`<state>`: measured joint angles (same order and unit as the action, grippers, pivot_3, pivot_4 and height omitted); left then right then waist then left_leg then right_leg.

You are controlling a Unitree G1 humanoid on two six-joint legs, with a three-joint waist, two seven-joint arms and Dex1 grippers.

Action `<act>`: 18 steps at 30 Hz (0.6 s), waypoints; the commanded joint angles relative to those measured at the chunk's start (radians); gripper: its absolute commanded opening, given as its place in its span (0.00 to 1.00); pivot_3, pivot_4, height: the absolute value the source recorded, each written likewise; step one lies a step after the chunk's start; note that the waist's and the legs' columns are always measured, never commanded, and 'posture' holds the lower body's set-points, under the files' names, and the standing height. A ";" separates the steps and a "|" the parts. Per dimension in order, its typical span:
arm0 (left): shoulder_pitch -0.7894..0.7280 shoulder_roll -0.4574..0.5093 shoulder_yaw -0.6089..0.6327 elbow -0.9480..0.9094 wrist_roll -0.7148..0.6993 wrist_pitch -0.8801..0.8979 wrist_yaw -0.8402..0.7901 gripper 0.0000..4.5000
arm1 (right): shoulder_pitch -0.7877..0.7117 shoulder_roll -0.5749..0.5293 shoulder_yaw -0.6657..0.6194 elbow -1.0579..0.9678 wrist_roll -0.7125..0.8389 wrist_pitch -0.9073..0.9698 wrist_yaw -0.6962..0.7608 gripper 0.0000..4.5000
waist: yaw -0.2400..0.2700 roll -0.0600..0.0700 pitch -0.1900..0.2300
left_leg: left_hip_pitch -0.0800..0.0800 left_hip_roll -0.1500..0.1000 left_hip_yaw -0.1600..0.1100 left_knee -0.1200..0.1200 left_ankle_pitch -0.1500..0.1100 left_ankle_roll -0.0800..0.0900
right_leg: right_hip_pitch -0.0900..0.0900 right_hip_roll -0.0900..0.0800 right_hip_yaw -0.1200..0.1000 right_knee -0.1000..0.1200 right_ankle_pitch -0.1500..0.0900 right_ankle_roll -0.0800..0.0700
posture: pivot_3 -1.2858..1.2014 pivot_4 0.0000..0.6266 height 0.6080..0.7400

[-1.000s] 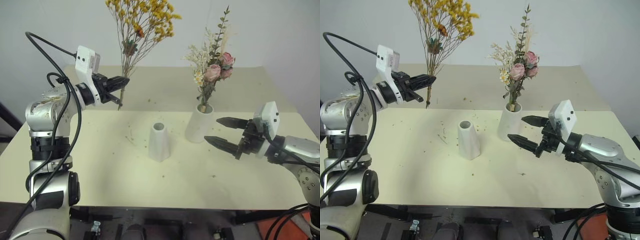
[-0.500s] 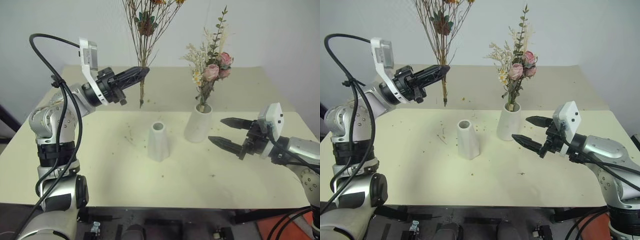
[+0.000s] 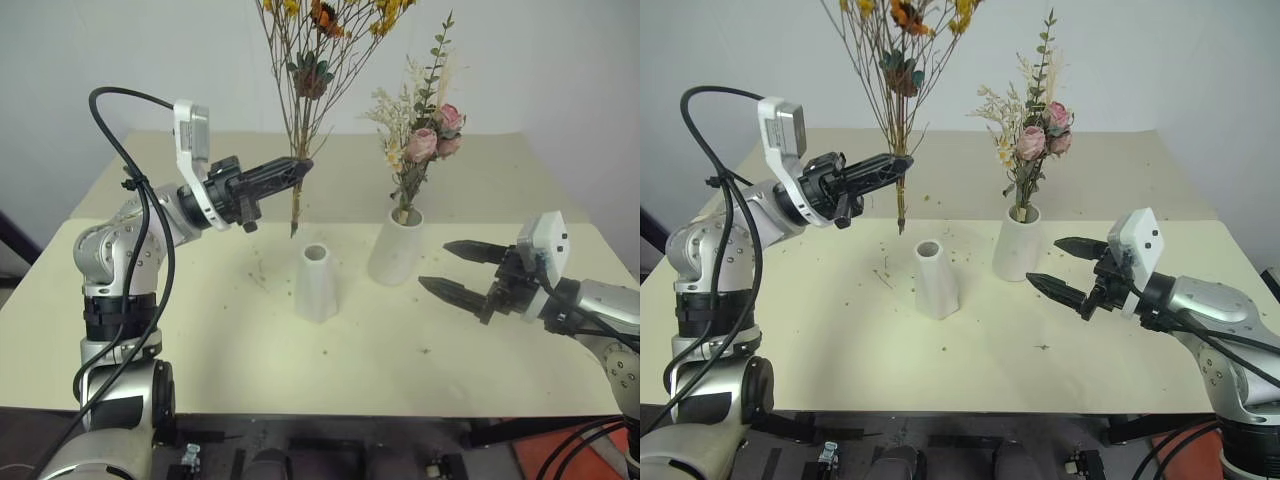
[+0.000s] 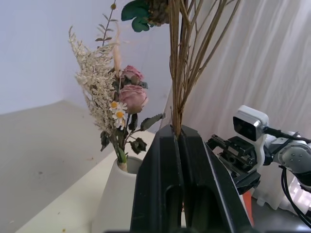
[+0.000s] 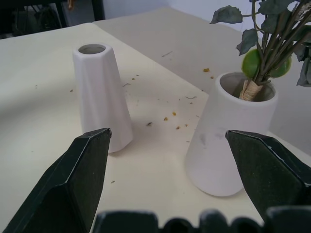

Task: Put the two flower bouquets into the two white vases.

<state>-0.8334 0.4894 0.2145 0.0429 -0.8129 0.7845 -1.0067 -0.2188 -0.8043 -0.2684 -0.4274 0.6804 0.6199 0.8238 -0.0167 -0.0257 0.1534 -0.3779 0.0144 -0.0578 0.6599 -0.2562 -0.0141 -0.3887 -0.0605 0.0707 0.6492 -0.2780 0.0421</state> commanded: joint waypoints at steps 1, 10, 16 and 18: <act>0.010 -0.016 -0.017 -0.036 0.010 -0.081 -0.036 0.00 | -0.003 -0.016 -0.044 -0.040 0.014 -0.013 -0.003 1.00 | 0.001 0.000 0.000 | 0.000 0.000 0.000 0.000 0.000 0.000 | 0.000 0.000 0.000 0.000 0.000 0.000 | 0.52 0.24 1.00; 0.039 -0.053 -0.042 -0.016 0.034 -0.158 -0.052 0.00 | 0.005 -0.017 -0.055 -0.052 0.020 -0.007 -0.006 1.00 | 0.002 0.000 0.000 | 0.000 0.000 0.000 0.000 0.000 0.000 | 0.000 0.000 0.000 0.000 0.000 0.000 | 0.52 0.24 1.00; 0.069 -0.069 -0.082 -0.006 0.076 -0.207 -0.069 0.00 | 0.010 -0.014 -0.059 -0.058 0.026 -0.006 -0.010 1.00 | 0.002 0.000 0.000 | 0.000 0.000 0.000 0.000 0.000 0.000 | 0.000 0.000 0.000 0.000 0.000 0.000 | 0.52 0.24 1.00; 0.072 -0.070 -0.103 0.006 0.098 -0.227 -0.081 0.00 | 0.010 -0.013 -0.058 -0.057 0.026 -0.006 -0.011 1.00 | 0.002 0.000 0.000 | 0.000 0.000 0.000 0.000 0.000 0.000 | 0.000 0.000 0.000 0.000 0.000 0.000 | 0.52 0.24 1.00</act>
<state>-0.7596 0.4216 0.1210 0.0536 -0.7285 0.5911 -1.0732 -0.2079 -0.8059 -0.2886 -0.4534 0.6899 0.6202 0.8199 -0.0149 -0.0257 0.1534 -0.3780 0.0142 -0.0579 0.6602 -0.2562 -0.0141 -0.3883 -0.0605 0.0707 0.6489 -0.2780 0.0421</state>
